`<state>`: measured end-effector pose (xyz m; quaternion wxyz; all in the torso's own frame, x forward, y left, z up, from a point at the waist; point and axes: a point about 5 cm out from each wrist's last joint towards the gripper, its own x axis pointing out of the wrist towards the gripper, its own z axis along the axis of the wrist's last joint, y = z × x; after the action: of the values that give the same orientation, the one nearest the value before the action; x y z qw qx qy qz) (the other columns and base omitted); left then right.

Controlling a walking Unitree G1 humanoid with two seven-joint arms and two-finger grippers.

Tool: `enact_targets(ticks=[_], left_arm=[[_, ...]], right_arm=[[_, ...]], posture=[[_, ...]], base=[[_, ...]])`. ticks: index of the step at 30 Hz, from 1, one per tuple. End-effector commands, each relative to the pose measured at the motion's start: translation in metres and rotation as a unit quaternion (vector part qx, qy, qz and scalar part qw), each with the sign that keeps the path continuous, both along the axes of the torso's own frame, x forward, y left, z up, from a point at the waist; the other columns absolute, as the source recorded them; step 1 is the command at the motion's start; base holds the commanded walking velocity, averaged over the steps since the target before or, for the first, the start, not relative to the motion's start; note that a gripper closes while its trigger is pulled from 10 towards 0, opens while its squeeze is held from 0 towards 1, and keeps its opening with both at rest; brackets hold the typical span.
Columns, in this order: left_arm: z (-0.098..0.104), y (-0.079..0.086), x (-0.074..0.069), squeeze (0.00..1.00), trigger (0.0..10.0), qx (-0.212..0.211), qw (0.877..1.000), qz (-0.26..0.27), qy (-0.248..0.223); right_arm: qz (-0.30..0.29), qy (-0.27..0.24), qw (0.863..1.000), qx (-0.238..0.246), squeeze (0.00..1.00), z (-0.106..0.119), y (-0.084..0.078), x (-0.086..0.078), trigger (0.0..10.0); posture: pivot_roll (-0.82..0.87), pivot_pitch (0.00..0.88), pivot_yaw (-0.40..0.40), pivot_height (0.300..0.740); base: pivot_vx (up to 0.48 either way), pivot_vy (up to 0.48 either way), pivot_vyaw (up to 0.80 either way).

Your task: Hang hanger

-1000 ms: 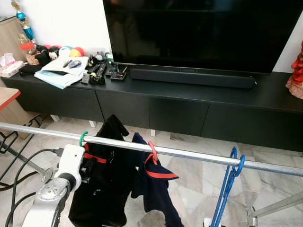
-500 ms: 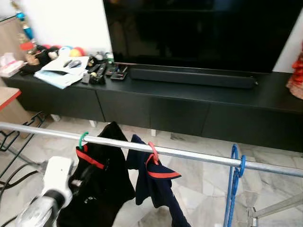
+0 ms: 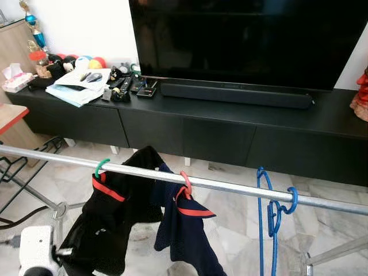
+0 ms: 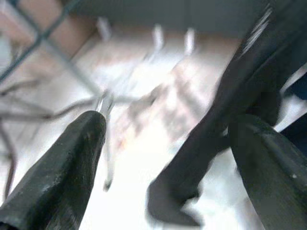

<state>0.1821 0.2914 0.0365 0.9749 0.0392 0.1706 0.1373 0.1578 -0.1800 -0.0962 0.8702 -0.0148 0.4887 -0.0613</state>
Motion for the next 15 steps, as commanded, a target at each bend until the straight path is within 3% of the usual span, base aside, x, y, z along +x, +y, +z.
enact_targets(ticks=[1,5,6,7,10,15], left_arm=[[-0.014,0.011,-0.01,0.0,10.0,0.006,0.999,0.025,0.034],[-0.05,0.019,-0.026,0.0,10.0,-0.004,0.992,0.042,0.123],[-0.05,0.019,-0.026,0.0,10.0,-0.004,0.992,0.042,0.123],[-0.066,0.016,-0.034,0.0,10.0,-0.021,0.986,0.038,0.162],[-0.086,0.01,-0.044,0.0,10.0,-0.028,0.975,0.027,0.218],[-0.104,-0.003,-0.053,0.0,10.0,-0.045,0.963,0.014,0.266]], right_arm=[[0.003,0.008,1.0,0.001,0.0,-0.002,0.004,-0.003,10.0],[0.002,0.008,1.0,0.003,0.0,-0.002,0.008,-0.001,10.0],[0.002,0.008,1.0,0.003,0.0,-0.002,0.008,-0.001,10.0],[0.002,0.007,1.0,0.004,0.0,-0.001,0.009,0.0,10.0],[0.0,0.006,1.0,0.004,0.0,0.0,0.008,0.002,10.0],[-0.003,0.004,1.0,-0.001,0.0,0.001,-0.004,0.003,10.0]], posture=[[0.1,0.071,0.052,0.74],[0.09,0.066,0.058,0.74],[0.09,0.066,0.058,0.74],[0.09,0.064,0.061,0.74],[0.09,0.059,0.063,0.74],[0.09,0.047,0.057,0.74]], base=[[0.0,0.0,0.0],[0.0,0.0,0.0],[0.0,0.0,0.0],[0.0,0.0,0.0],[0.0,0.0,0.0],[0.0,0.0,0.0]])
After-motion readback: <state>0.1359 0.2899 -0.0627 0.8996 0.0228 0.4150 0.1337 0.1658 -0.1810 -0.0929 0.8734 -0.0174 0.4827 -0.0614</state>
